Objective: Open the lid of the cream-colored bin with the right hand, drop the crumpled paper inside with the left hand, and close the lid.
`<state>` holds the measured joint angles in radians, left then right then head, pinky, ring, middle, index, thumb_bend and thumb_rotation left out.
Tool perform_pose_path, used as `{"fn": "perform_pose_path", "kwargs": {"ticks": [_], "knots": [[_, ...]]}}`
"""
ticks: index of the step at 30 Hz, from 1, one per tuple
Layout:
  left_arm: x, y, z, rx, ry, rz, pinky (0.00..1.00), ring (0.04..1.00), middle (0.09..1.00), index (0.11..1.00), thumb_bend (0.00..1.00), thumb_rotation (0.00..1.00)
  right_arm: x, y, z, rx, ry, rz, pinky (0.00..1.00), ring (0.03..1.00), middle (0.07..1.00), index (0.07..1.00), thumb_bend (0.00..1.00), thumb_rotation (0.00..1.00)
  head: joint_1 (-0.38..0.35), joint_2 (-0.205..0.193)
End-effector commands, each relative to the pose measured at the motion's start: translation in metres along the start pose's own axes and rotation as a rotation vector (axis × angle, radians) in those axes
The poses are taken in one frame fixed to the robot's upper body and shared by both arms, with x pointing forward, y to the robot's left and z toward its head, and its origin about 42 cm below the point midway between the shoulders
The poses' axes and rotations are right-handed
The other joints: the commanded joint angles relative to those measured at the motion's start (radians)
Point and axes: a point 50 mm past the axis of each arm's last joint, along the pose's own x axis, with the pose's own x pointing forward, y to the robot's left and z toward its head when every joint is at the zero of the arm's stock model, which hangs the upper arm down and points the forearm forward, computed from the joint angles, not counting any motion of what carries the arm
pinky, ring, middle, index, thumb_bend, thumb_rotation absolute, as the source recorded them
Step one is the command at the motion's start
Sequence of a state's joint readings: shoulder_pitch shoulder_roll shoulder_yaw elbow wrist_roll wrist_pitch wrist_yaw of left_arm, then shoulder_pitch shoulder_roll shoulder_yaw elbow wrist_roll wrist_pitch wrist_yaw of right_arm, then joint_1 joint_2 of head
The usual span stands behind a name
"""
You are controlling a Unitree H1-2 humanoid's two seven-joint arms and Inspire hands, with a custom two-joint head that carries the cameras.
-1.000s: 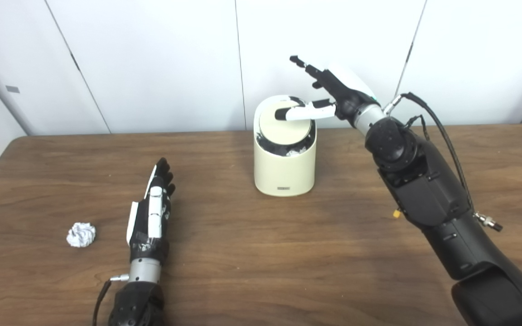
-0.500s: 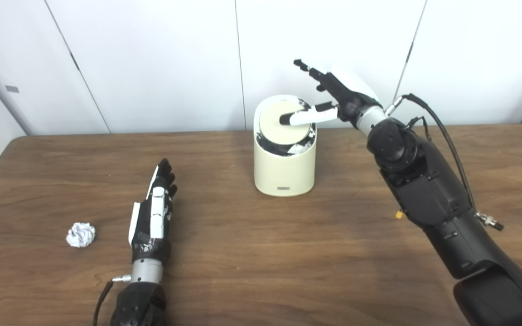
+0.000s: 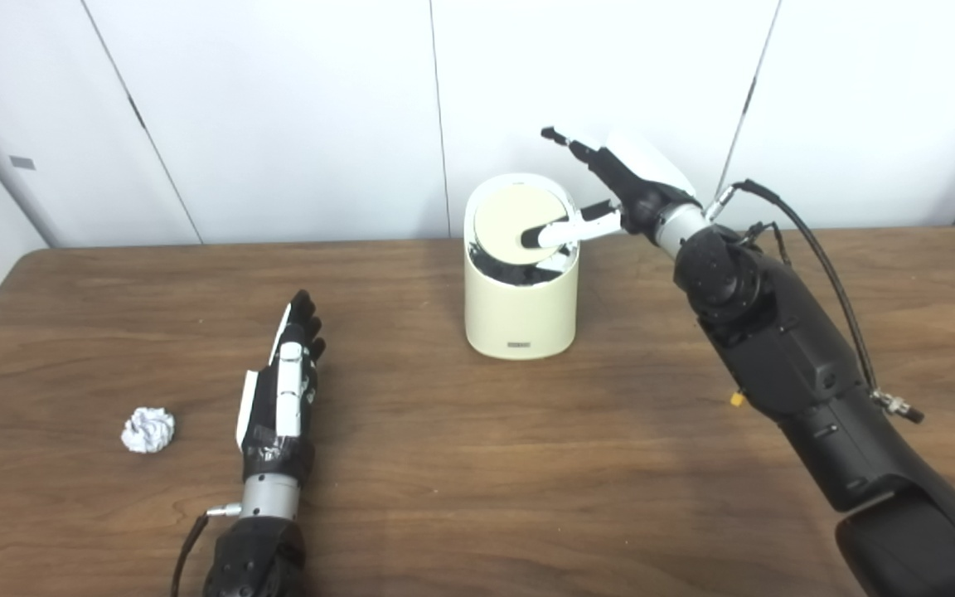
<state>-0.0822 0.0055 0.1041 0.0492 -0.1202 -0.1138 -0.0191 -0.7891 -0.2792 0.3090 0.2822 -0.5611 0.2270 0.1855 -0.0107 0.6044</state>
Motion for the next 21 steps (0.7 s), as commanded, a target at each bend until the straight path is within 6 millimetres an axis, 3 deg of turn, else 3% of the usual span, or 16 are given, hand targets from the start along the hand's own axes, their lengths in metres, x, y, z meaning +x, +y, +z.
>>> {"fn": "perform_pose_path", "kwargs": {"ticks": [1, 9, 21], "knots": [[-0.0171, -0.0085, -0.0155, -0.029, 0.059, 0.003, 1.0, 1.0, 1.0, 1.0, 0.47, 0.97, 0.0056, -0.0226, 0.0158, -0.036, -0.084, -0.077, 0.88, 0.933, 0.932, 0.924, 0.85, 0.48, -0.002, 0.004], [-0.0174, -0.0093, -0.0133, -0.023, 0.059, 0.001, 1.0, 1.0, 1.0, 1.0, 0.46, 0.99, 0.0066, -0.0173, 0.0162, -0.042, -0.102, -0.077, 0.91, 0.949, 0.932, 0.921, 0.82, 0.41, -0.001, 0.018], [-0.0173, -0.0102, -0.0108, -0.02, 0.056, 0.001, 1.0, 1.0, 1.0, 1.0, 0.45, 0.99, 0.0059, -0.0154, 0.0186, -0.058, -0.11, -0.071, 0.92, 0.953, 0.932, 0.919, 0.82, 0.42, 0.001, 0.028]]}}
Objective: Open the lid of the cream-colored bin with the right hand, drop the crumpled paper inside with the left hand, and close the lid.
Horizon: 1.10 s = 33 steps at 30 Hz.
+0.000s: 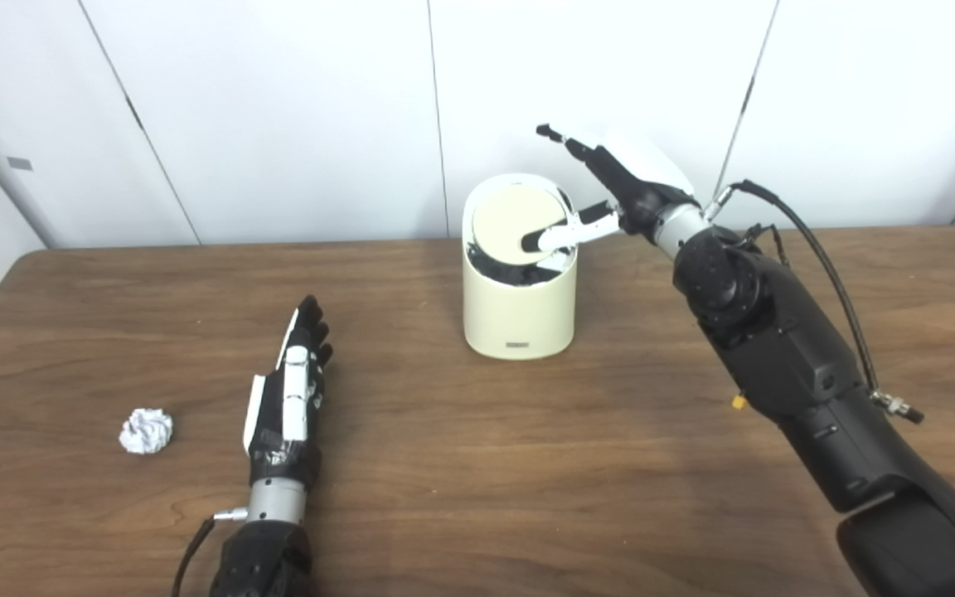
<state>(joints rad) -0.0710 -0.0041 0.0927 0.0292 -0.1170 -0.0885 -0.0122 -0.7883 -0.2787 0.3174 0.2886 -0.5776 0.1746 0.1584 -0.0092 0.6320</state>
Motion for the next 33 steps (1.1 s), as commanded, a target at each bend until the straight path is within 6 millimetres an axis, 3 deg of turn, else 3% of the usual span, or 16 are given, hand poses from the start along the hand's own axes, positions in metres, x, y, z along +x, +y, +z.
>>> {"fn": "perform_pose_path", "kwargs": {"ticks": [1, 10, 20, 27, 33], "knots": [[-0.0137, -0.0052, -0.0107, -0.013, 0.037, 0.004, 1.0, 1.0, 1.0, 1.0, 0.45, 0.99, 0.0067, -0.0174, 0.0148, -0.029, -0.062, -0.05, 0.92, 0.955, 0.933, 0.919, 0.82, 0.42, -0.001, 0.003], [-0.0141, -0.0076, -0.0087, -0.023, 0.034, 0.008, 1.0, 1.0, 1.0, 1.0, 0.44, 0.99, 0.004, -0.0199, 0.0124, -0.065, -0.03, -0.02, 0.92, 0.976, 0.954, 0.927, 0.81, 0.36, 0.004, 0.014], [-0.0135, -0.0086, -0.0079, -0.012, 0.03, 0.013, 1.0, 1.0, 1.0, 0.999, 0.43, 0.98, -0.0012, -0.0216, 0.0075, -0.128, 0.01, 0.003, 0.95, 0.981, 0.967, 0.93, 0.85, 0.12, 0.009, 0.019], [-0.0125, -0.0093, -0.0095, -0.024, 0.029, 0.026, 1.0, 1.0, 1.0, 0.989, 0.42, 0.96, -0.0024, -0.0206, 0.0058, -0.127, 0.007, 0.0, 0.95, 0.98, 0.966, 0.929, 0.86, 0.11, 0.013, 0.016], [-0.0129, -0.0098, -0.0096, -0.021, 0.027, 0.023, 1.0, 1.0, 1.0, 0.992, 0.43, 0.97, -0.0025, -0.0207, 0.0084, -0.089, -0.006, -0.019, 0.92, 0.978, 0.959, 0.925, 0.8, 0.24, 0.016, 0.013]]}}
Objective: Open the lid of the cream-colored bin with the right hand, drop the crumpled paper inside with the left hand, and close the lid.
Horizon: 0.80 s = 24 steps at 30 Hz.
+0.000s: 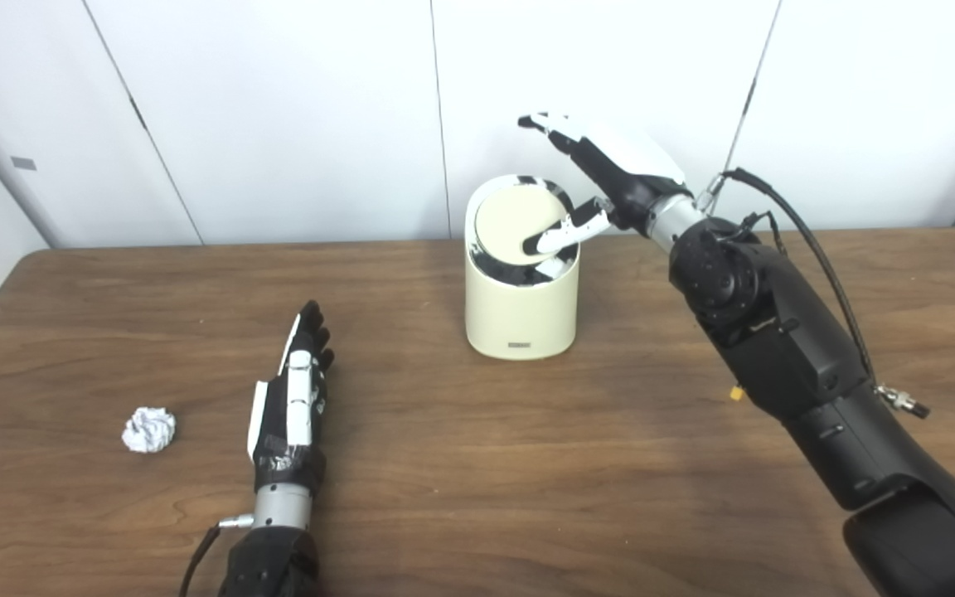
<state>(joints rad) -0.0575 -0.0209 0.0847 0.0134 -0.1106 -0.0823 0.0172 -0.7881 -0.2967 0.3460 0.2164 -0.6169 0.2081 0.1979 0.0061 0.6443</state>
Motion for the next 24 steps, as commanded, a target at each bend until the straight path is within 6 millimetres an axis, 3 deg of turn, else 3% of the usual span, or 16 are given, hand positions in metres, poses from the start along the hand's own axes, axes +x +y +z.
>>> {"fn": "perform_pose_path", "kwargs": {"ticks": [1, 11, 19, 24], "knots": [[-0.008, -0.005, -0.009, -0.01, 0.023, -0.003, 1.0, 1.0, 1.0, 0.991, 0.43, 0.97, 0.002, -0.014, -0.004, -0.015, 0.019, -0.034, 0.91, 0.977, 0.956, 0.925, 0.78, 0.27, 0.001, 0.001], [-0.008, -0.005, -0.011, -0.001, 0.022, -0.011, 1.0, 1.0, 1.0, 0.987, 0.41, 0.98, 0.006, -0.025, 0.001, 0.154, 0.052, -0.127, 0.85, 0.926, 0.929, 0.917, 0.69, 0.5, 0.001, -0.007], [-0.008, -0.007, -0.014, 0.002, 0.022, -0.027, 1.0, 1.0, 1.0, 0.99, 0.36, 0.98, 0.006, -0.034, -0.007, 0.365, 0.088, -0.163, 0.85, 0.933, 0.95, 0.934, 0.62, 0.63, -0.002, -0.016], [-0.008, -0.006, -0.015, 0.001, 0.033, -0.029, 1.0, 1.0, 1.0, 0.996, 0.38, 0.97, -0.002, -0.041, -0.016, 0.419, 0.145, -0.169, 0.84, 0.923, 0.938, 0.936, 0.58, 0.78, -0.006, -0.019]]}}
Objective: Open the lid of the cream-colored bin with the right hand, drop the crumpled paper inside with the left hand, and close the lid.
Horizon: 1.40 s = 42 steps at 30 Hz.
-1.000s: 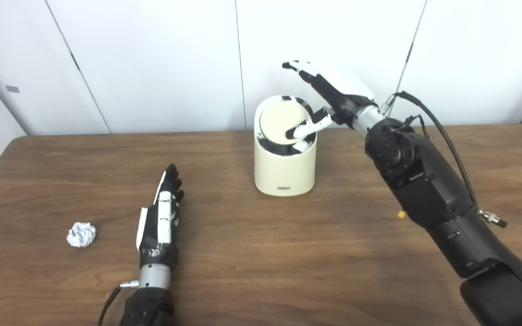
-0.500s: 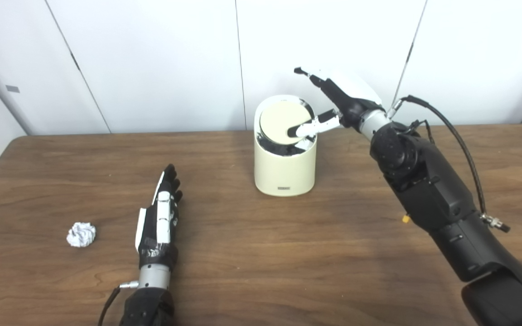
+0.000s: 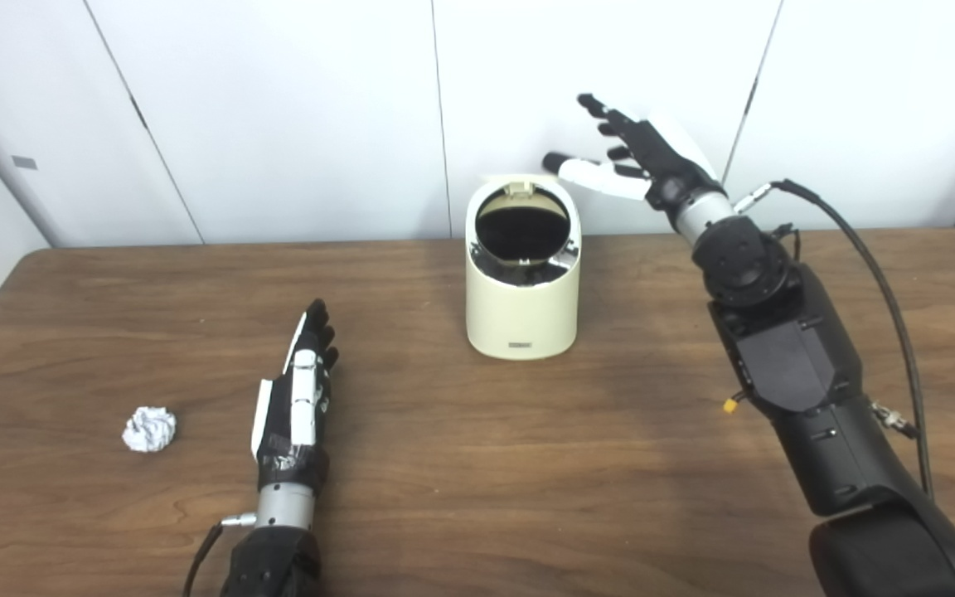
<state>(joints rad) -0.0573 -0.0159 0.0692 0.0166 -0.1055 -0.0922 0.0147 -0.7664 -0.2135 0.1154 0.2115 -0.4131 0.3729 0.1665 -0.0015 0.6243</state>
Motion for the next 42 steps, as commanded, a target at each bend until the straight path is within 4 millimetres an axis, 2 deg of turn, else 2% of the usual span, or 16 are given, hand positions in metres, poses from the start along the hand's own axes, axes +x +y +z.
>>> {"fn": "perform_pose_path", "kwargs": {"ticks": [1, 9, 14, 17, 19, 21, 26, 28, 35, 42], "knots": [[-0.008, -0.003, -0.014, -0.008, 0.038, -0.012, 1.0, 1.0, 1.0, 0.998, 0.38, 0.96, 0.001, -0.022, 0.017, 0.022, -0.048, -0.052, 0.85, 0.922, 0.936, 0.935, 0.57, 0.78, 0.001, 0.0], [-0.007, 0.001, -0.014, -0.015, 0.032, -0.008, 1.0, 1.0, 1.0, 0.999, 0.37, 0.96, -0.016, -0.034, -0.004, 0.071, -0.018, -0.079, 0.82, 0.897, 0.918, 0.921, 0.55, 0.79, -0.008, -0.003], [-0.006, 0.004, -0.015, -0.009, 0.032, -0.013, 1.0, 1.0, 1.0, 0.999, 0.35, 0.99, -0.03, -0.038, -0.018, 0.118, -0.009, -0.078, 0.91, 0.951, 0.949, 0.93, 0.52, 0.79, -0.017, -0.004], [-0.006, 0.006, -0.015, -0.001, 0.036, -0.009, 1.0, 1.0, 1.0, 0.999, 0.37, 0.99, -0.037, -0.039, -0.029, 0.134, -0.002, -0.077, 0.92, 0.954, 0.955, 0.931, 0.52, 0.8, -0.022, -0.003], [-0.006, 0.008, -0.014, 0.004, 0.038, -0.012, 1.0, 1.0, 1.0, 1.0, 0.38, 0.99, -0.044, -0.038, -0.038, 0.155, 0.007, -0.077, 0.88, 0.934, 0.949, 0.93, 0.53, 0.8, -0.025, 0.0], [-0.006, 0.009, -0.014, 0.003, 0.036, -0.015, 1.0, 1.0, 1.0, 1.0, 0.38, 0.99, -0.054, -0.036, -0.046, 0.189, 0.026, -0.069, 0.87, 0.932, 0.954, 0.938, 0.53, 0.82, -0.028, 0.001], [-0.005, 0.012, -0.012, -0.003, 0.037, -0.012, 1.0, 1.0, 1.0, 1.0, 0.38, 0.99, -0.075, -0.03, -0.063, 0.301, 0.025, -0.052, 0.98, 0.983, 0.986, 0.968, 0.51, 0.9, -0.035, 0.004], [-0.005, 0.012, -0.011, -0.004, 0.041, -0.009, 1.0, 1.0, 1.0, 1.0, 0.38, 0.98, -0.082, -0.027, -0.071, 0.339, 0.0, -0.047, 0.99, 0.996, 0.997, 0.978, 0.52, 0.92, -0.039, 0.006], [-0.005, 0.015, -0.009, -0.002, 0.048, -0.005, 1.0, 1.0, 1.0, 1.0, 0.38, 0.98, -0.115, -0.01, -0.09, 0.486, 0.0, -0.069, 1.0, 1.0, 1.0, 0.953, 0.58, 0.99, -0.043, 0.013], [-0.004, 0.018, -0.009, -0.007, 0.042, -0.005, 1.0, 1.0, 1.0, 1.0, 0.4, 0.97, -0.147, 0.006, -0.109, 0.591, 0.012, -0.109, 1.0, 1.0, 1.0, 0.962, 0.61, 1.0, -0.05, 0.019]]}}
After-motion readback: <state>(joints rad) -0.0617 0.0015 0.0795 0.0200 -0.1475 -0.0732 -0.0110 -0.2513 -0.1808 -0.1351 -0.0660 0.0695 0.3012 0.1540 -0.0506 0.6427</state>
